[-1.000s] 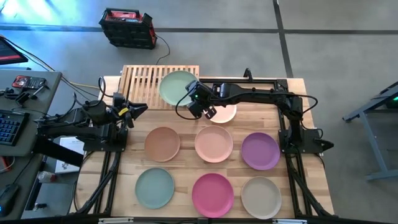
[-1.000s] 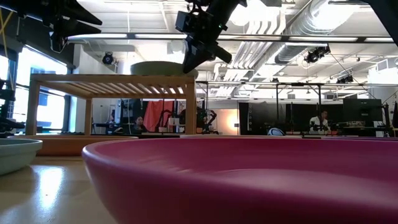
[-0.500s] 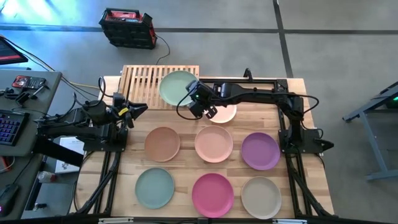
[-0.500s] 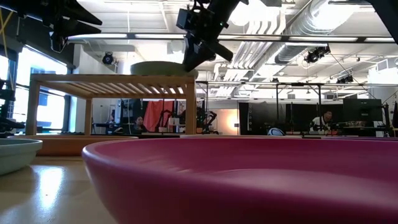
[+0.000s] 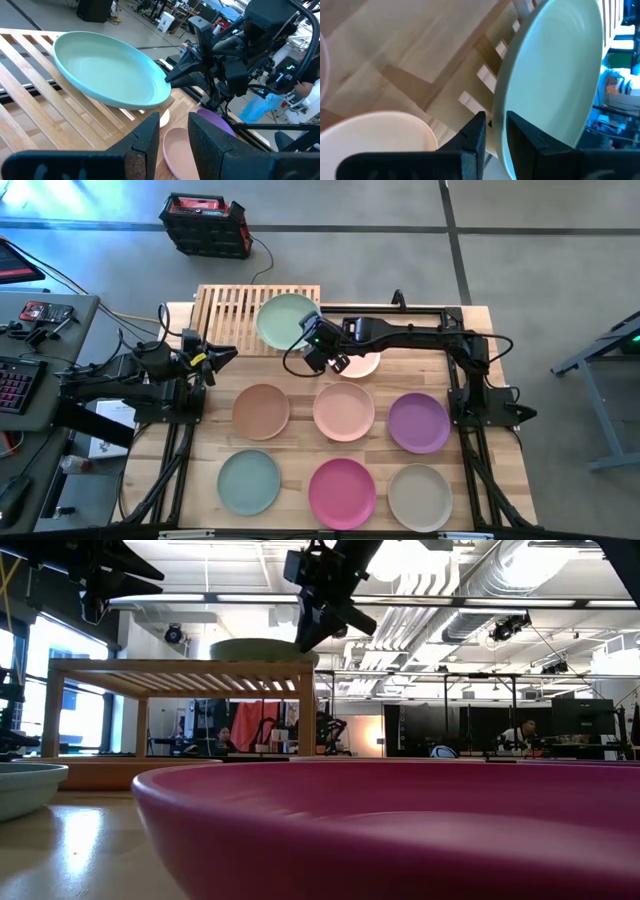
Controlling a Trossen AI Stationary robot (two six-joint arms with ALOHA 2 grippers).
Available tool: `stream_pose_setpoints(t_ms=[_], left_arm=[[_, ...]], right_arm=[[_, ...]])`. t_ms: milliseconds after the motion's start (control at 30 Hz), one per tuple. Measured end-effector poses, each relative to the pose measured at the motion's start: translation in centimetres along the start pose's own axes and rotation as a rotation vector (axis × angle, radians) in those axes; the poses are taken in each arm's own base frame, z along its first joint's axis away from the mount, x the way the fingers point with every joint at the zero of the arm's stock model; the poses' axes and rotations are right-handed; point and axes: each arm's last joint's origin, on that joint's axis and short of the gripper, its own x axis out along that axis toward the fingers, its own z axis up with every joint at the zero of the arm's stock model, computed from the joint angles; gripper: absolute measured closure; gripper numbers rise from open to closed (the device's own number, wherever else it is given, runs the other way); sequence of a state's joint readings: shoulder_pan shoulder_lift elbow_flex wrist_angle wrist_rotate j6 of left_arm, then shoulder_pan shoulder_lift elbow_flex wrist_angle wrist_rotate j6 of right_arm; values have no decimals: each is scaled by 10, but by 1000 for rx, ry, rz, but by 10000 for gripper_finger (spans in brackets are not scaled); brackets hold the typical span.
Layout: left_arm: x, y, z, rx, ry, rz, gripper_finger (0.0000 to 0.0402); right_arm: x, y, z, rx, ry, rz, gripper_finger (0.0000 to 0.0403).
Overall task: Place and stack plates onto a shelf
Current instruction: Stack the brown plate on top of the blue plate on the shelf
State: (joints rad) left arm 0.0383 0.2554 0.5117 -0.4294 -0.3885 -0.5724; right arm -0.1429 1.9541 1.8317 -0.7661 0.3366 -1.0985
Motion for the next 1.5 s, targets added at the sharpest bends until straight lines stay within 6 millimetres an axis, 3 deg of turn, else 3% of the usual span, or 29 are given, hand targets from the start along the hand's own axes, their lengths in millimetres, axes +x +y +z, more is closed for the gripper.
stream_pose_setpoints(t_ms=[933, 1133, 1500], left_arm=[[0, 0, 0, -2, 12, -18, 312], [0, -3, -1, -59, 54, -85, 312], [10, -15, -4, -172, 216, -294, 312]], right_arm=[[-22, 10, 18, 32, 100, -80, 343], [-38, 6, 12, 204, 101, -109, 343], [-95, 6, 6, 719, 23, -151, 343]])
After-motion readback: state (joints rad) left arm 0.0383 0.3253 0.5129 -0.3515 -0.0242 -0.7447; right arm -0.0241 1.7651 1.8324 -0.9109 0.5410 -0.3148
